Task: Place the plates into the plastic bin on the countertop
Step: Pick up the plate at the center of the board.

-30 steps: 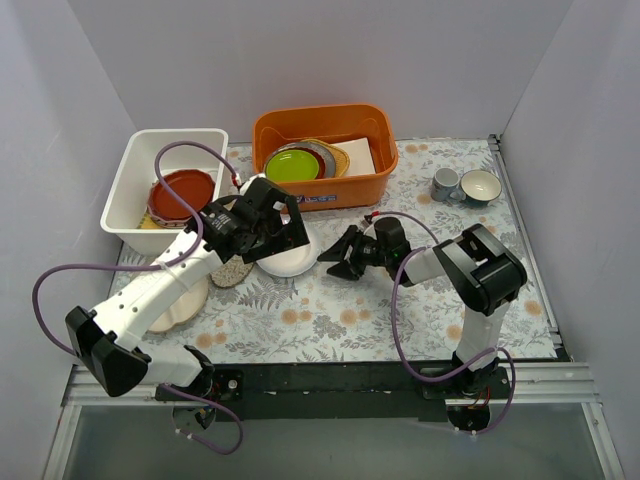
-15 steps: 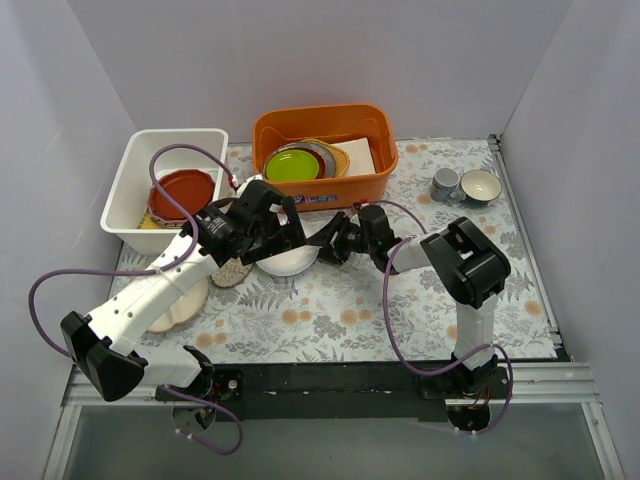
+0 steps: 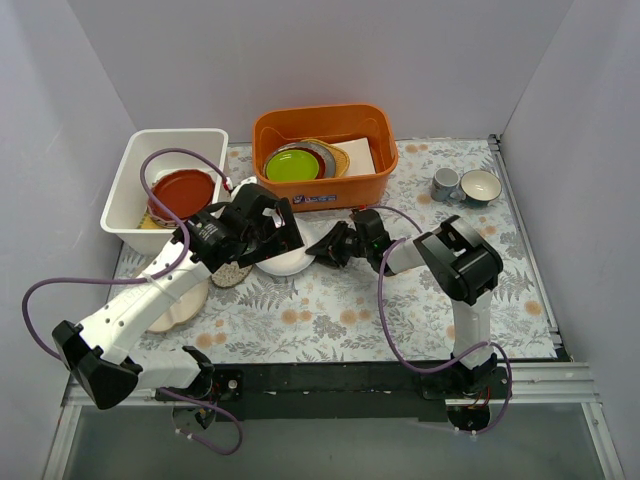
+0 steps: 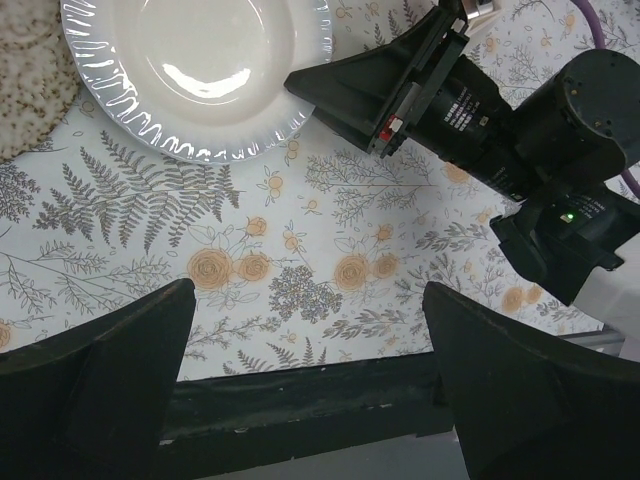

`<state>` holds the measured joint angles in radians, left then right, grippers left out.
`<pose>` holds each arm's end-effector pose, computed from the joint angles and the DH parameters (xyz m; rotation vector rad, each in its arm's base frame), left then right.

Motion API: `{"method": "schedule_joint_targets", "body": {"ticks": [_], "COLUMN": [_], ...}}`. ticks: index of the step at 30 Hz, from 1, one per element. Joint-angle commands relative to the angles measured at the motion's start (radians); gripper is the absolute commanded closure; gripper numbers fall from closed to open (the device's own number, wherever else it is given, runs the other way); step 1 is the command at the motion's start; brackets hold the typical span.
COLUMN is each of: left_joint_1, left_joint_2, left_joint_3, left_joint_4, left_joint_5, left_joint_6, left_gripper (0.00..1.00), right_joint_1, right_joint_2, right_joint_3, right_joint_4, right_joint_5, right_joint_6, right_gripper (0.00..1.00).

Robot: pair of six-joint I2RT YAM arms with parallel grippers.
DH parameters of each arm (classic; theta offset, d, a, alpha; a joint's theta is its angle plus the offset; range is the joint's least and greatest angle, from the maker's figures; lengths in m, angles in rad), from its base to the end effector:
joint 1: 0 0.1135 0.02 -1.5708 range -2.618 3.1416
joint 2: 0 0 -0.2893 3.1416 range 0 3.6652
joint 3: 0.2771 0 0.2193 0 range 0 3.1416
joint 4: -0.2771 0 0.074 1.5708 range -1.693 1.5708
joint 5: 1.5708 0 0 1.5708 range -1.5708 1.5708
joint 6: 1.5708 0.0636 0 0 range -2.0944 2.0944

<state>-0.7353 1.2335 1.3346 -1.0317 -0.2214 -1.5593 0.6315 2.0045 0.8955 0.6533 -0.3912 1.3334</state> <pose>0.1646 -0.1301 0.3584 -1.1304 2.3472 -0.6679 0.3154 0.2607 0.1555 0.5445 2.3461 1.5026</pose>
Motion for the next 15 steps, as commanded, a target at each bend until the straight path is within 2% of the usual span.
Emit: {"method": "schedule_joint_targets", "body": {"ticks": [1,4,9,15], "left_joint_1": [-0.004,-0.004,-0.004,-0.004], "left_joint_2": [-0.031,-0.026,-0.028,-0.037], "left_joint_3": [0.001,0.008,0.015,0.012], "left_joint_4": [-0.004,-0.013,-0.031,-0.028], "left_joint_5": [-0.007,-0.012,-0.019,-0.018], "left_joint_6": [0.001,0.005,0.01,0.007], "left_gripper": [0.02,0.02,0.02,0.02], "right_joint_1": [0.014,0.016,0.016,0.014], "right_joint_2": [0.025,0.033,0.028,0.005], "right_joint_3": [0.016,0.007,-0.017,-0.033], "right_joint_4": [0.025,0.035,0.055,0.048], "right_joint_5": [0.009,0.009,0.002,-0.018], "right_joint_6": [0.004,0.004,0.006,-0.028], "right_gripper": [0.66,0.76,0.98,0.99]}}
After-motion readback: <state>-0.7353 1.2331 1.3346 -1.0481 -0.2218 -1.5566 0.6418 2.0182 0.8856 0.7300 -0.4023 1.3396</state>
